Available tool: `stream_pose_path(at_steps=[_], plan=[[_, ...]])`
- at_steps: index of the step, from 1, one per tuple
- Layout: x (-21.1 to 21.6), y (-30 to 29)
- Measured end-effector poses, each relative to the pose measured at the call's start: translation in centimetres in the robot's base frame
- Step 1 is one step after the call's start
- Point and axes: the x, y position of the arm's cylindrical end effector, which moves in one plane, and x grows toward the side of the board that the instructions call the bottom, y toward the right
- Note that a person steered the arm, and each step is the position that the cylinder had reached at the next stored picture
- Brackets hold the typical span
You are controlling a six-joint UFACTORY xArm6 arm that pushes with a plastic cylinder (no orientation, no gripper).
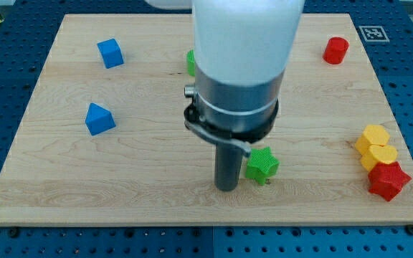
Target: Push the green star into the red star
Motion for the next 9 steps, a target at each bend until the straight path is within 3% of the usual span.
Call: stream_pose_path(at_steps=[2,4,6,7,9], plan=[[-0.6,7.8],[-4.2,7.6],[-1.1,16.7],[-1.9,13.3],[3.1,10.8]])
